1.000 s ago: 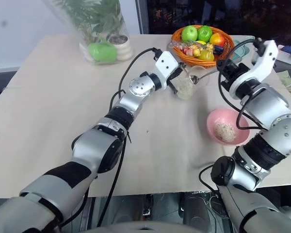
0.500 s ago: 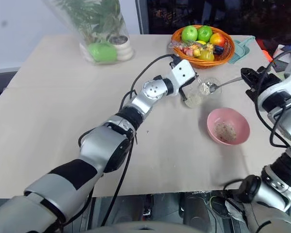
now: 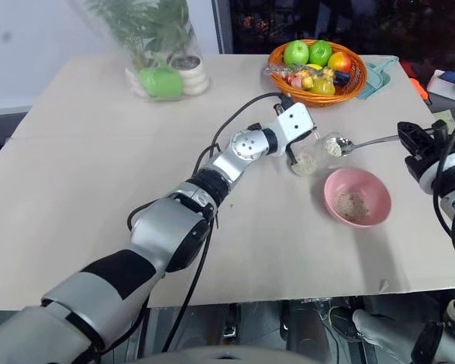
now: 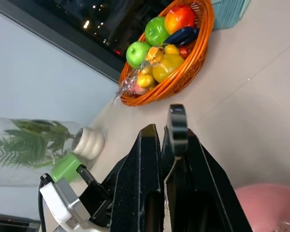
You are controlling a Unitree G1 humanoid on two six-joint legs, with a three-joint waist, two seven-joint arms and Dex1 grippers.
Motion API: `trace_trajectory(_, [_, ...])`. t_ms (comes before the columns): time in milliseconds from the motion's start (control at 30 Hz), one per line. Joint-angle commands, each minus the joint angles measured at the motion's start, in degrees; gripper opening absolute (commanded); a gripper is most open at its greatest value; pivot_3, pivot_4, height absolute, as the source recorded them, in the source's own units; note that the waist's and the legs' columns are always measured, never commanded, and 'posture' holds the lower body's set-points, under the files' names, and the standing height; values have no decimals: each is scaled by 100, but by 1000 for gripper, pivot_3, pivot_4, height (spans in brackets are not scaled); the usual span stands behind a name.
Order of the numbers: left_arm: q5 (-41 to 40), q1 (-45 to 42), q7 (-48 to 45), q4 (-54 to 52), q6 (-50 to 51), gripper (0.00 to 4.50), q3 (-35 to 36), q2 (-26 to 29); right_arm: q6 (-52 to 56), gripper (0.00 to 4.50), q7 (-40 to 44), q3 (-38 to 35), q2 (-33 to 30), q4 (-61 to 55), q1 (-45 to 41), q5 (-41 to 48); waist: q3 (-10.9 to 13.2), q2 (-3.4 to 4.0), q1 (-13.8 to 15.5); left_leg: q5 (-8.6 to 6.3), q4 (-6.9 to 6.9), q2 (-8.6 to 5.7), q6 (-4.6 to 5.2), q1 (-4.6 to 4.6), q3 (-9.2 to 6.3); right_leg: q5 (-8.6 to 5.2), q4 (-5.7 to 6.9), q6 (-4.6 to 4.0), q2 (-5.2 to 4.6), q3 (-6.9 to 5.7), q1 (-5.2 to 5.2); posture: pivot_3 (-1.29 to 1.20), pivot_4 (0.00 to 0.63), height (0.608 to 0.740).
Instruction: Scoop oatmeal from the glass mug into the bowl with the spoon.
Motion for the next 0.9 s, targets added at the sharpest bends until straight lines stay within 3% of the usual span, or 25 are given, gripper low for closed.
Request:
trace_trajectory(33, [13, -299, -8, -109, -1, 76, -3, -75, -381, 0, 242, -188, -96, -372, 220, 140, 0, 0, -3, 0, 0, 0, 1, 0, -1, 0, 0, 0, 0, 1, 0, 0, 150, 740])
trace_trajectory(700, [287, -392, 152, -26, 77, 76, -156, -52, -828, 0, 1127, -784, -208, -611, 1616, 140, 0, 0, 4, -4, 3, -2, 7, 3, -1, 2, -2, 5, 0, 11, 0, 0, 150, 740])
trace_trajectory(900, [321, -397, 228, 1, 135, 76, -200, -24, -711, 0, 1374, -935, -714, -504, 2028, 140, 0, 0, 3, -6, 5, -3, 10, 6, 4, 3, -1, 6, 0, 18, 0, 0, 150, 740])
